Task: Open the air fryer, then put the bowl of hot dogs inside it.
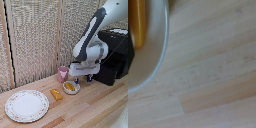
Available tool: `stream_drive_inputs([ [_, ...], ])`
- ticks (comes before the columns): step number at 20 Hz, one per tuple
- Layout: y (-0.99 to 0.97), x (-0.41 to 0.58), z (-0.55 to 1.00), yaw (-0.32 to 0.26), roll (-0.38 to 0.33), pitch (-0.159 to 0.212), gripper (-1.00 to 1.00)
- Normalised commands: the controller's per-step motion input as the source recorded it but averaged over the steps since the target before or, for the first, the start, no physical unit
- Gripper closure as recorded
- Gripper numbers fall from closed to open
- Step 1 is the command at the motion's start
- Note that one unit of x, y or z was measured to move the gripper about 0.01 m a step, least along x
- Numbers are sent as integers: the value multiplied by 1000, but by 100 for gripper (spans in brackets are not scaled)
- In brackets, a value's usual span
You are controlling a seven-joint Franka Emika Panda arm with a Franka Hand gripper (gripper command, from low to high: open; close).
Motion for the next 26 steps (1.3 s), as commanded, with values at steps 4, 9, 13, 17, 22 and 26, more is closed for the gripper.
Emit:
stream_drive_inputs([
  [4,-12,124,-242,111,-39,-133,-100],
  [9,-143,125,-276,22,6,-81,100],
  [13,-151,111,-291,-40,23,3,100],
  [17,-93,26,-204,-11,1,52,100],
  [22,-21,0,-31,5,16,23,100],
  [26,-21,-8,197,0,33,0,100],
])
